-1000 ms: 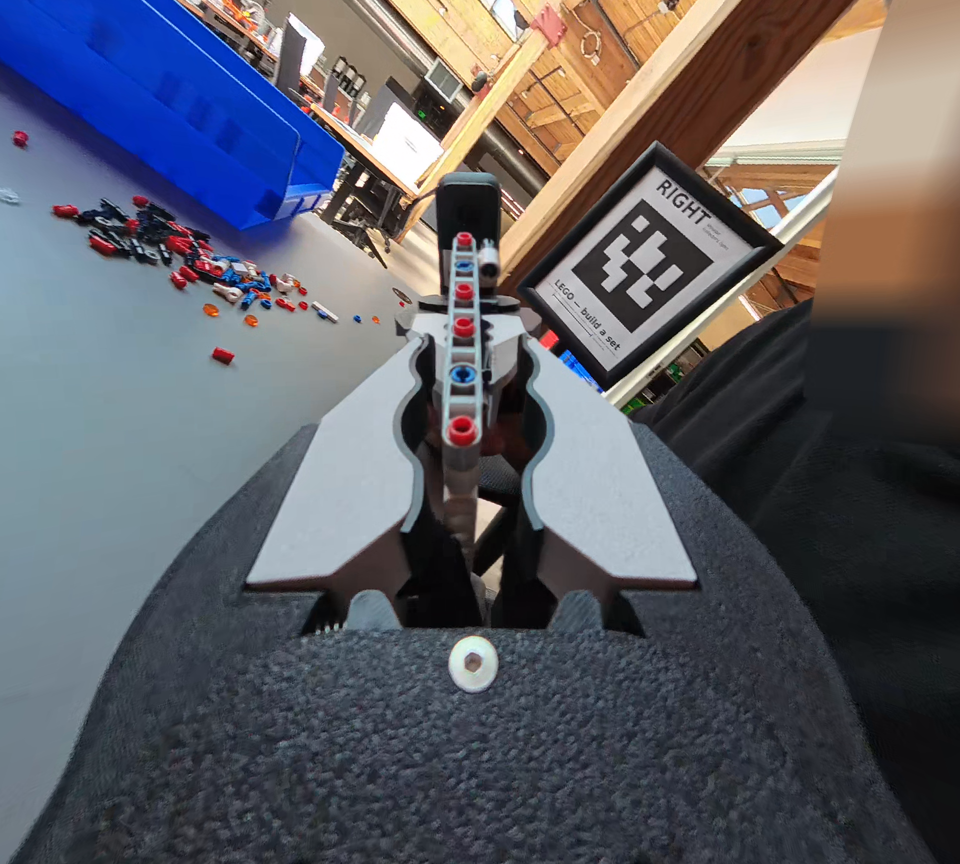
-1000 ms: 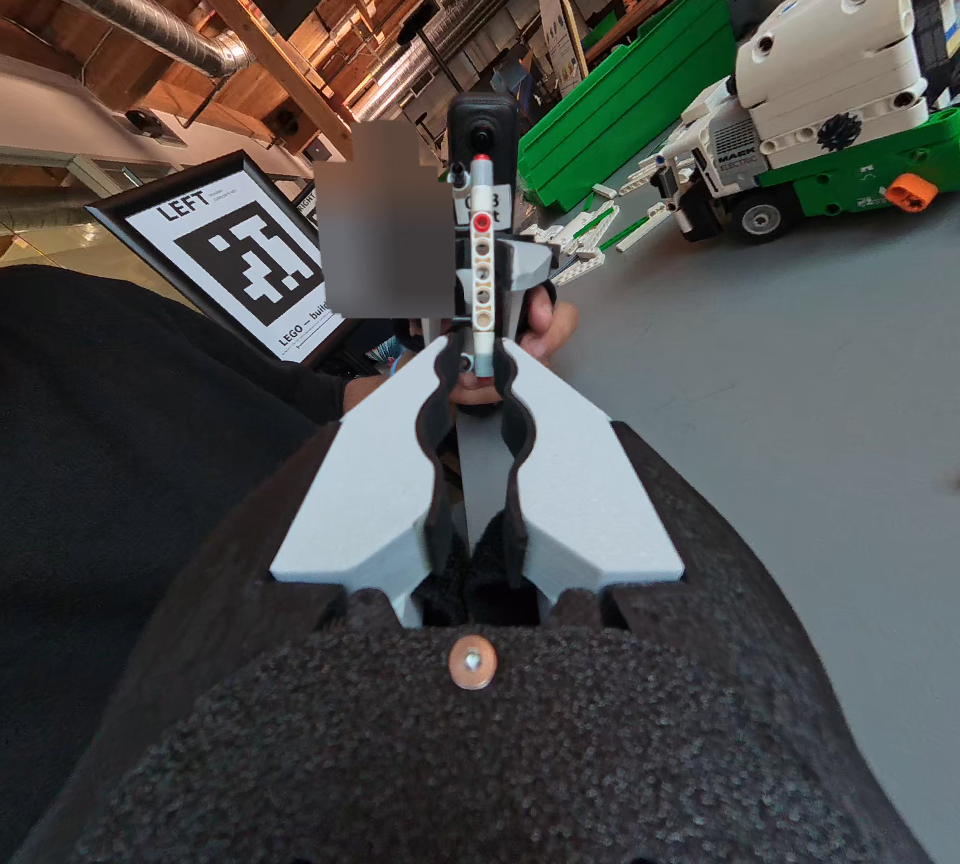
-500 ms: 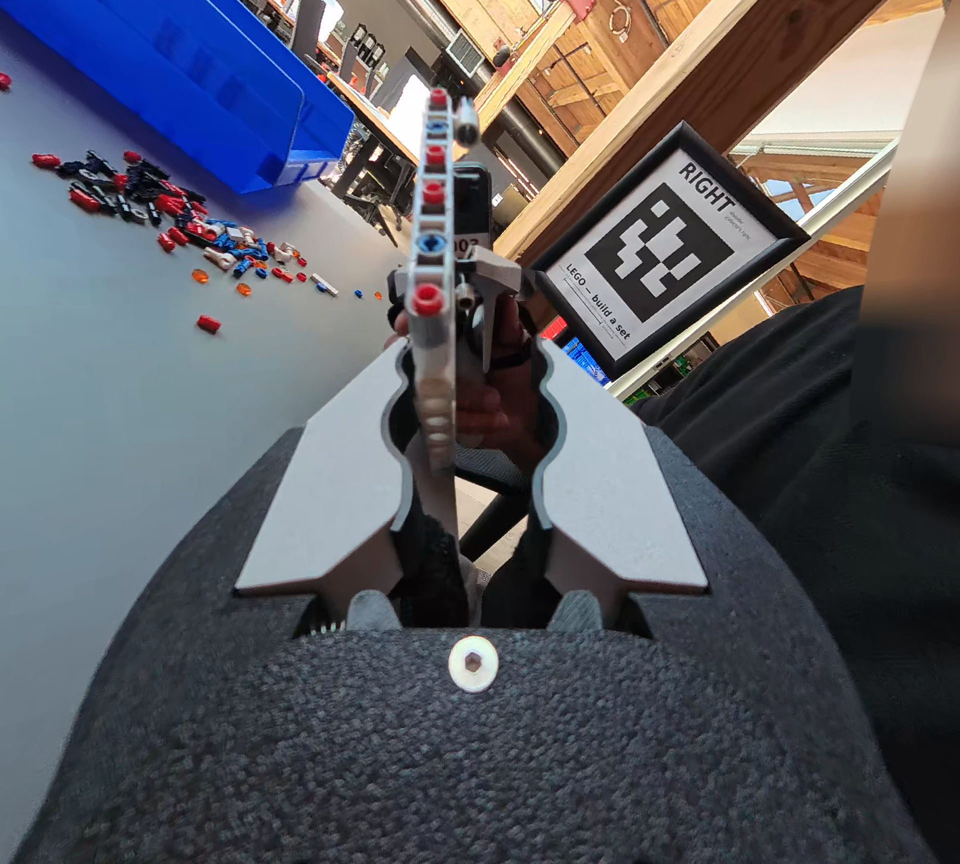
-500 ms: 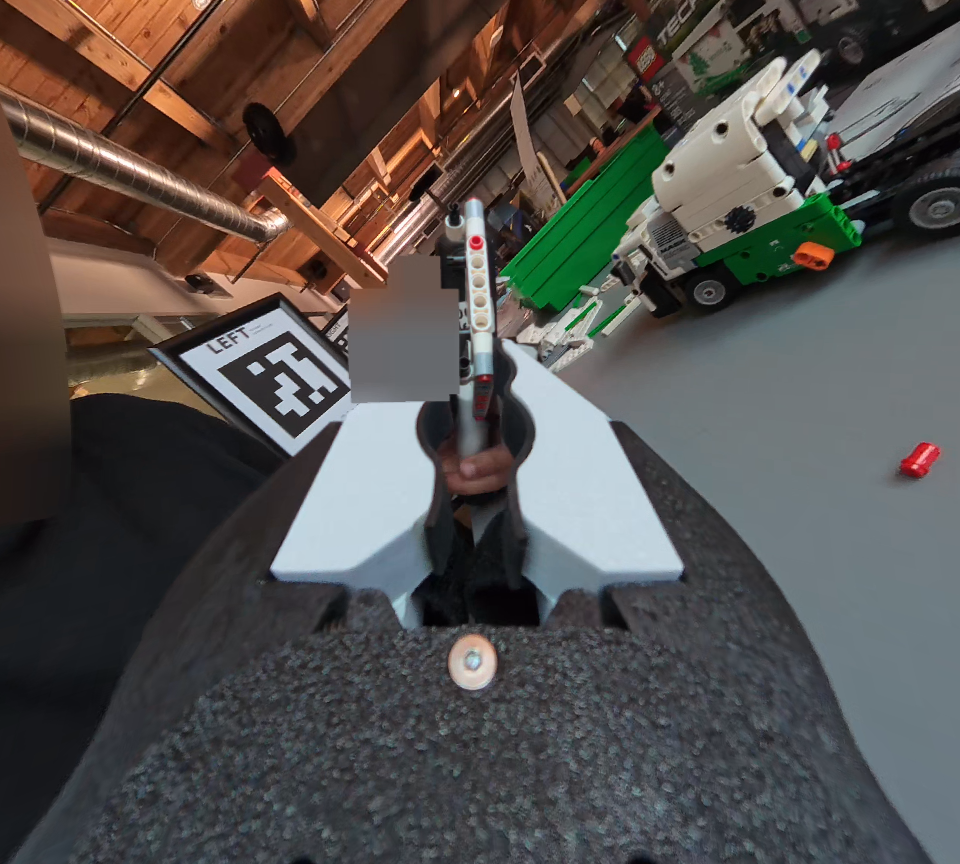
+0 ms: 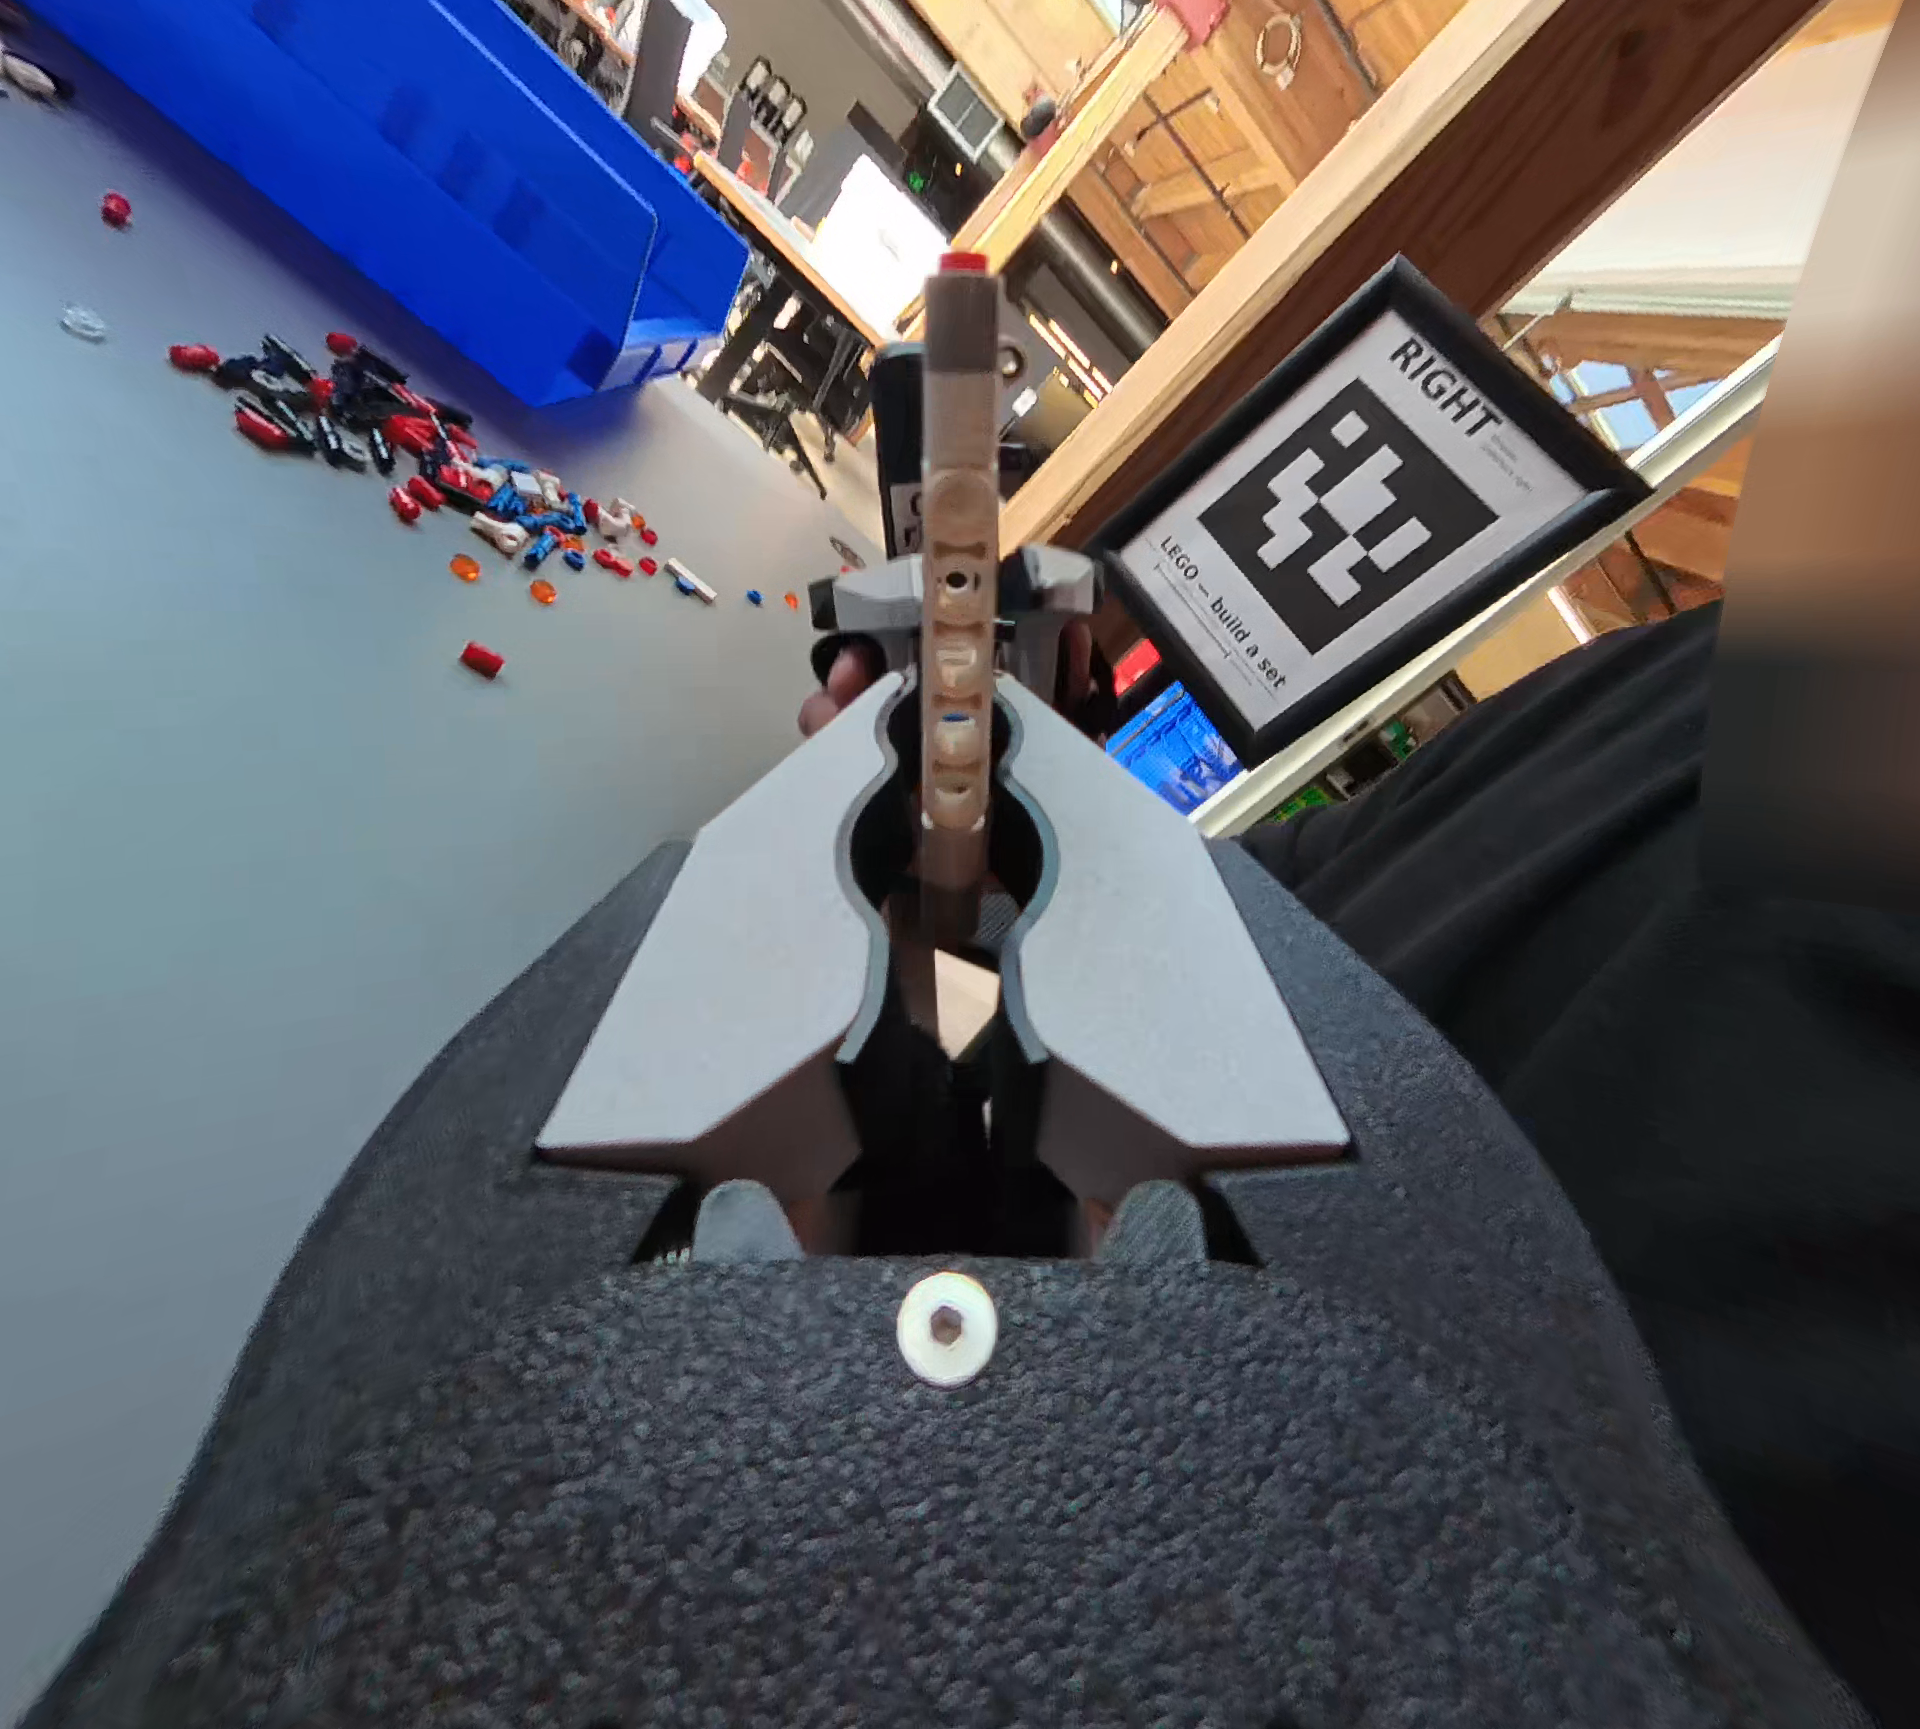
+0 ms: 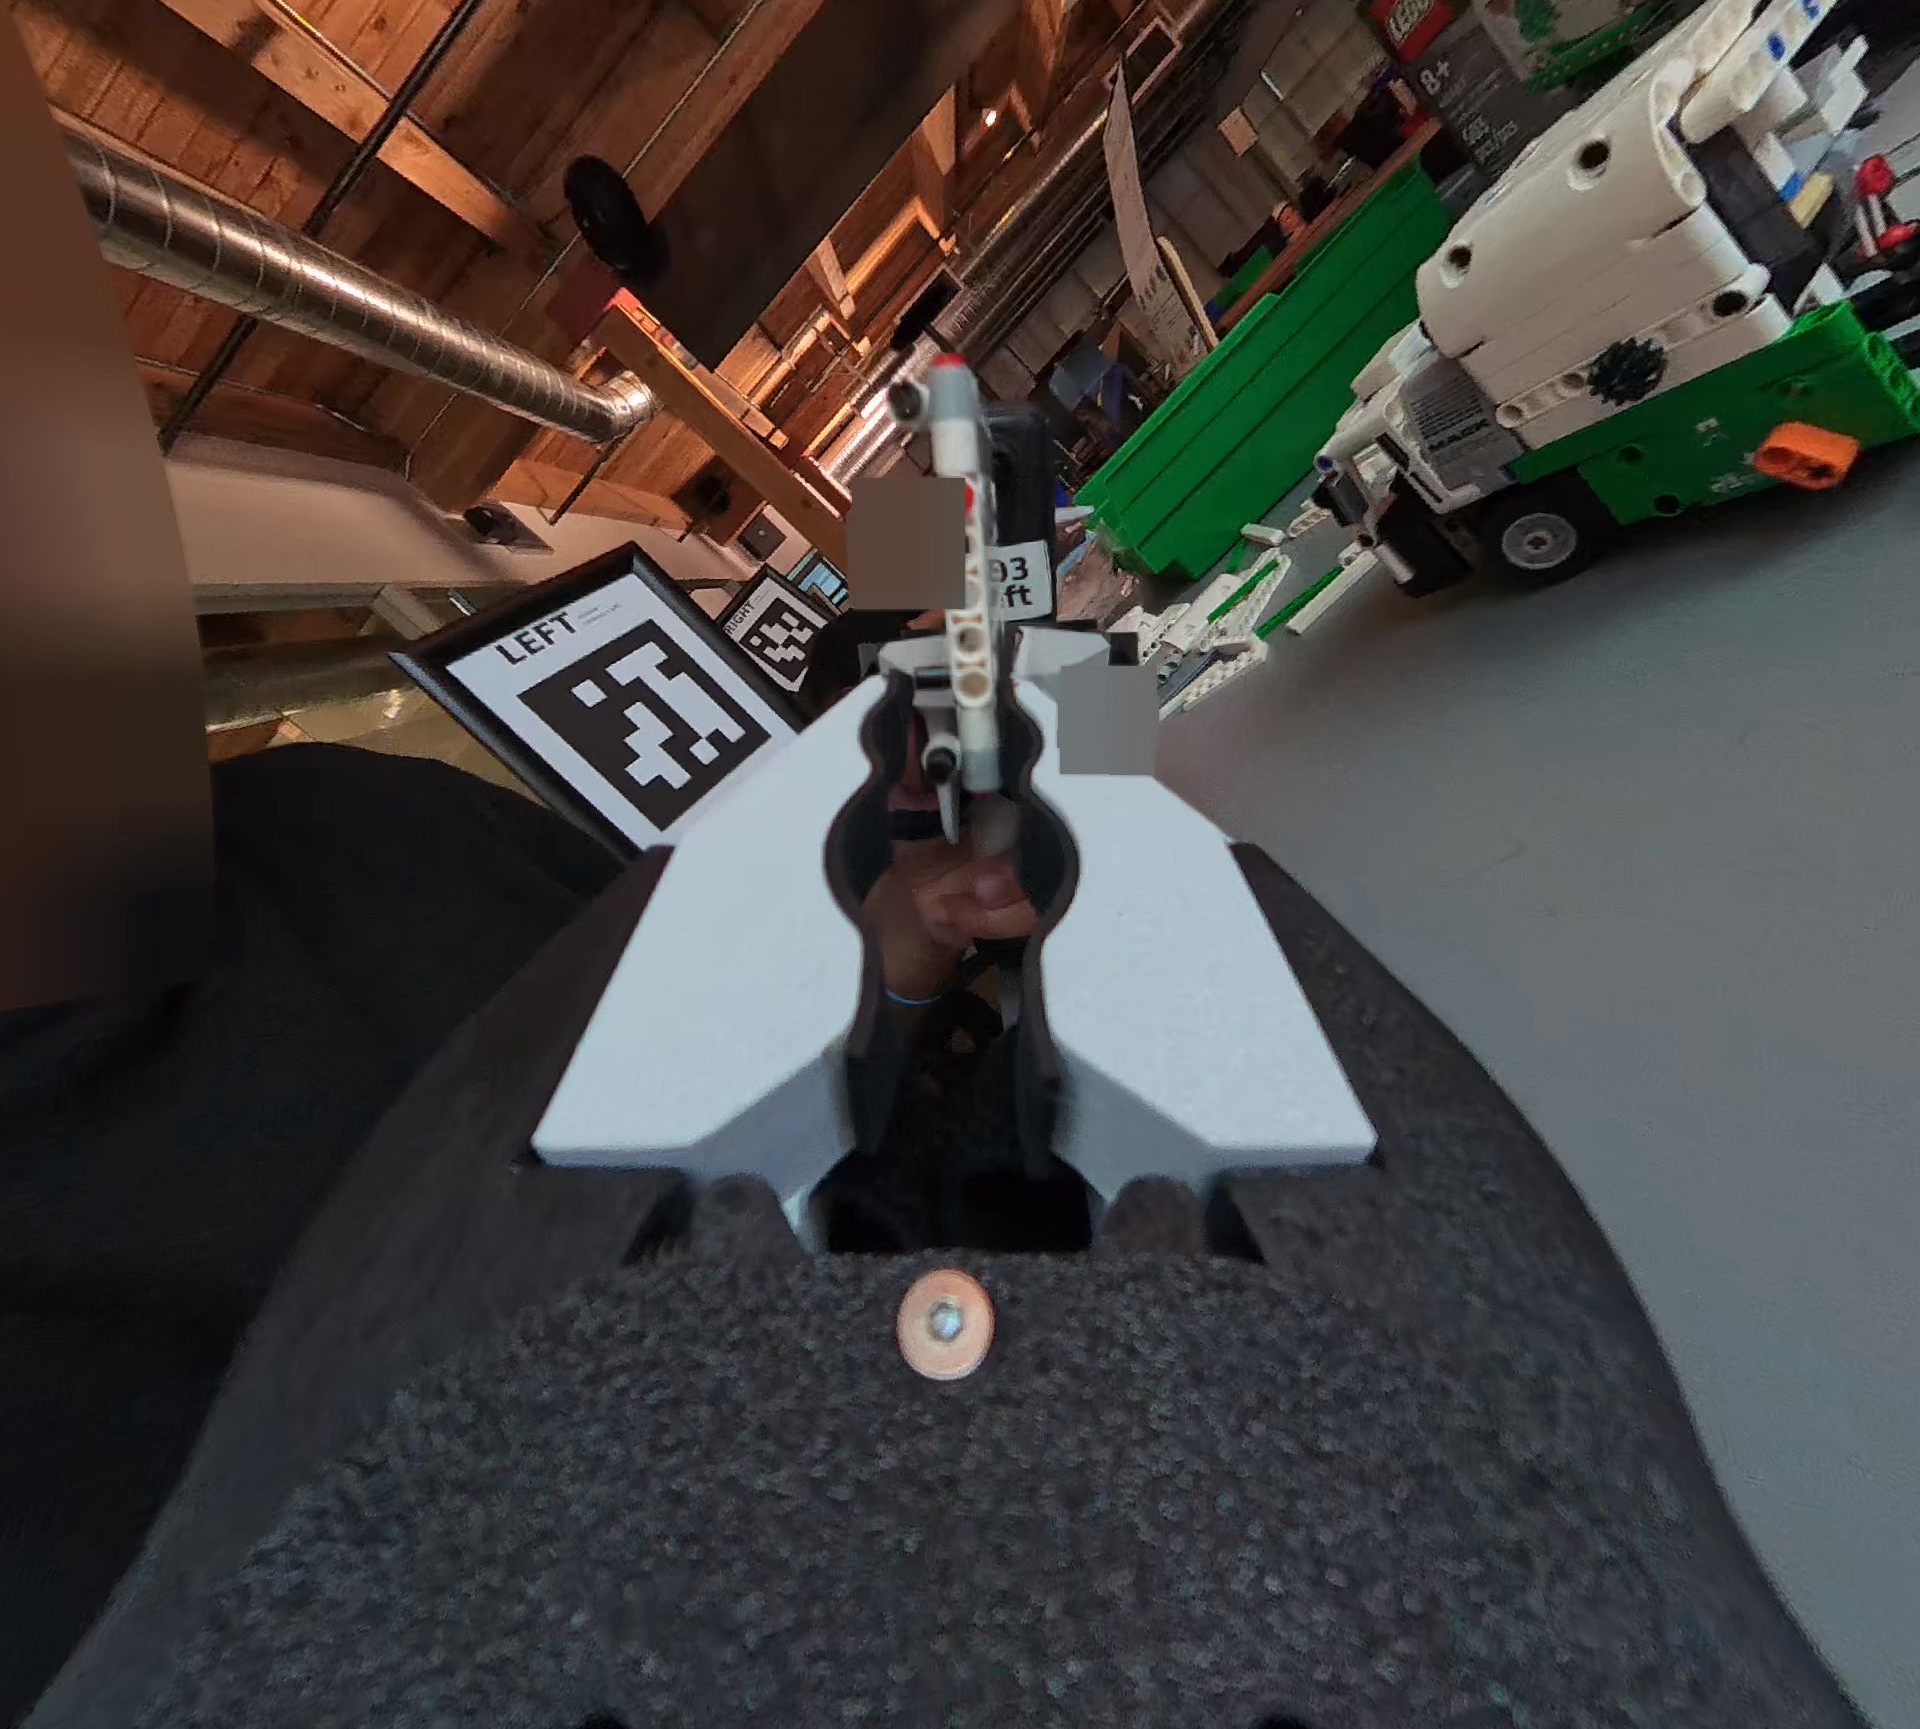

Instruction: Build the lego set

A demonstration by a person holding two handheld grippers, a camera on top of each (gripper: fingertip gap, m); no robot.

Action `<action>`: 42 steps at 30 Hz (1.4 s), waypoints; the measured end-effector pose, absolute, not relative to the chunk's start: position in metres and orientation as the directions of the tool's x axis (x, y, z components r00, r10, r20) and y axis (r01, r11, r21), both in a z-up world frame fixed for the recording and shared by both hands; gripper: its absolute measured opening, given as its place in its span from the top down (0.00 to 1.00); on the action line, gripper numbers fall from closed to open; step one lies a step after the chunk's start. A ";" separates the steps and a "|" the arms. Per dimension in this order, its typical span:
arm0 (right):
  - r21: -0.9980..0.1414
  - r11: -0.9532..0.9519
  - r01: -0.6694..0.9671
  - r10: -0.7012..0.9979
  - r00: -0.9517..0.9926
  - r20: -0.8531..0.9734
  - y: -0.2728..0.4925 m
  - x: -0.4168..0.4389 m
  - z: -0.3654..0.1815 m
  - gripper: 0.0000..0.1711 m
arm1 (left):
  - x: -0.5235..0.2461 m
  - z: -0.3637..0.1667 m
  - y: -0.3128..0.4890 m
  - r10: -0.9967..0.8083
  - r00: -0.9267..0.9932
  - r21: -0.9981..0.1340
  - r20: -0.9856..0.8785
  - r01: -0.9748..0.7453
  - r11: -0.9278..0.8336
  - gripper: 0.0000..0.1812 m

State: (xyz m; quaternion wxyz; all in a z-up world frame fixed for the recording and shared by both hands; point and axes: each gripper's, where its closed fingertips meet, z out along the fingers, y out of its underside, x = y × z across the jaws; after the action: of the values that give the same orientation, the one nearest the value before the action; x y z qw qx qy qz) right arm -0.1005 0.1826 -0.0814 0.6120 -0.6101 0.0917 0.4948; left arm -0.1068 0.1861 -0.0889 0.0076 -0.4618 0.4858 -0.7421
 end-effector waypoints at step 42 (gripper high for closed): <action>-0.642 -0.198 -0.741 0.433 0.522 -0.735 0.196 -0.096 -0.086 0.96 | -0.106 -0.101 0.175 -0.432 -0.564 -0.709 0.704 -0.524 -0.472 0.97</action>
State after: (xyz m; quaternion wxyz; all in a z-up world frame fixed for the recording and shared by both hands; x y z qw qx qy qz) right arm -0.0956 0.1957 -0.0857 0.6208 -0.6129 0.1256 0.4725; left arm -0.1062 0.1755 -0.1015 -0.0319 -0.4658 0.5128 -0.7204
